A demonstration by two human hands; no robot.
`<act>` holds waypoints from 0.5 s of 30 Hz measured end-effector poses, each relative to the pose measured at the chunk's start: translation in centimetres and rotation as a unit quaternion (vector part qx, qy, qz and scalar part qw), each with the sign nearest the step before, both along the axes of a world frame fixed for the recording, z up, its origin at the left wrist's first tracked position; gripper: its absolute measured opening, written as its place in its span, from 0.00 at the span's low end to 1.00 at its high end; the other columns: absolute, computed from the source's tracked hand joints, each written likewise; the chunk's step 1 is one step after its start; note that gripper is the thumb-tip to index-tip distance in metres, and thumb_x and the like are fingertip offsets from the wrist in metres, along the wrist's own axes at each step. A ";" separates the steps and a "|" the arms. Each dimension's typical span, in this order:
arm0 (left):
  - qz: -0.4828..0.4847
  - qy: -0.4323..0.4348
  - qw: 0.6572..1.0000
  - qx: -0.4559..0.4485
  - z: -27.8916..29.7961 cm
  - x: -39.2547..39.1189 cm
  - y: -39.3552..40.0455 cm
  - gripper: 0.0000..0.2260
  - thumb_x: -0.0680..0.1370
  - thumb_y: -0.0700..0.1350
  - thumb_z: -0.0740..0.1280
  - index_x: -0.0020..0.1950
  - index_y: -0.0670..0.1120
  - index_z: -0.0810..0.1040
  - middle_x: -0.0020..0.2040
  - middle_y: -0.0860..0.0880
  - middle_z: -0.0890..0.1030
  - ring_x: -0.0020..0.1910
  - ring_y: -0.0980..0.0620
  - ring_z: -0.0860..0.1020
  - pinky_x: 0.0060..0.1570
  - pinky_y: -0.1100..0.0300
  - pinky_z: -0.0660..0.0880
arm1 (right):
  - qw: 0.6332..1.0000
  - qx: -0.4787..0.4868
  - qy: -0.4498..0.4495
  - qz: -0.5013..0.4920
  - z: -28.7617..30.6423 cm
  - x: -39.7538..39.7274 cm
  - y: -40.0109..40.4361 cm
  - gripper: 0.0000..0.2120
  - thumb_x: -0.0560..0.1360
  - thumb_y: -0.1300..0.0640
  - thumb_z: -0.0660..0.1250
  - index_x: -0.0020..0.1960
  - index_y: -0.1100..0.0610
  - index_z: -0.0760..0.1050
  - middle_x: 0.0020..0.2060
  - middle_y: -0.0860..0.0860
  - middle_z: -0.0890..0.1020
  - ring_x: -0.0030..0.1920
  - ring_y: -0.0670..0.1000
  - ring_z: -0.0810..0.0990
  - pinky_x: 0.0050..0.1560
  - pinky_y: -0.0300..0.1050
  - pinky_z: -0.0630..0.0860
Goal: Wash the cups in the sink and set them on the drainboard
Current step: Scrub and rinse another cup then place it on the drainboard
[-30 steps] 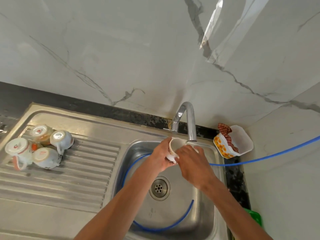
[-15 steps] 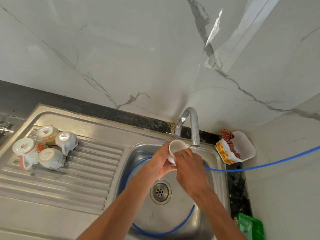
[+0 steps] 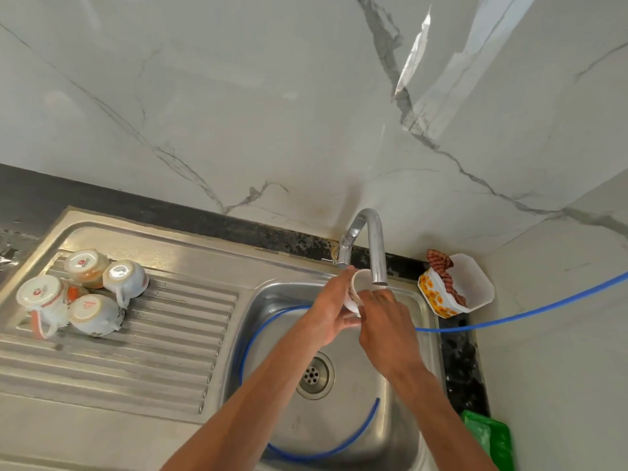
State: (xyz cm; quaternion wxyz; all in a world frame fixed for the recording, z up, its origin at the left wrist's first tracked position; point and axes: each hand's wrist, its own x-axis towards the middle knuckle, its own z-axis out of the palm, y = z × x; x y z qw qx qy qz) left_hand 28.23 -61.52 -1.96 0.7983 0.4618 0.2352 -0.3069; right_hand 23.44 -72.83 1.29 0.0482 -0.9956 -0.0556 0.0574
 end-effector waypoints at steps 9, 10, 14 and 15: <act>0.042 0.078 0.994 -0.065 -1.4 0.3 -0.5 0.13 0.66 0.47 0.81 0.44 0.43 0.84 0.42 0.41 0.83 0.40 0.45 0.82 0.48 0.49 0.81 | 0.967 0.247 0.061 -0.008 -0.8 -1.2 1.0 0.12 0.83 0.52 0.52 0.64 0.45 0.68 0.56 0.46 0.77 0.51 0.45 0.78 0.58 0.53 0.77; 0.050 0.091 0.992 -0.066 -1.1 0.5 -0.4 0.11 0.66 0.46 0.81 0.43 0.42 0.84 0.42 0.41 0.83 0.39 0.45 0.82 0.44 0.51 0.82 | 0.959 0.270 0.083 0.000 -0.9 -1.5 1.1 0.14 0.84 0.52 0.53 0.67 0.46 0.67 0.58 0.47 0.77 0.53 0.45 0.79 0.60 0.53 0.77; 0.054 0.081 0.995 -0.015 -1.5 0.6 -0.3 0.07 0.75 0.44 0.76 0.49 0.42 0.84 0.44 0.41 0.83 0.40 0.46 0.81 0.42 0.52 0.81 | 0.987 0.002 0.114 0.113 -0.3 -1.4 -1.1 0.24 0.85 0.49 0.48 0.81 0.46 0.58 0.79 0.45 0.68 0.79 0.47 0.66 0.81 0.69 0.47; 0.056 0.073 0.995 -0.031 -1.4 0.4 -0.8 0.07 0.78 0.46 0.74 0.50 0.42 0.84 0.44 0.41 0.84 0.40 0.46 0.82 0.43 0.53 0.81 | 0.989 -0.006 0.101 0.111 -0.2 -0.9 -1.3 0.25 0.85 0.47 0.47 0.81 0.48 0.59 0.79 0.47 0.68 0.79 0.48 0.65 0.81 0.69 0.50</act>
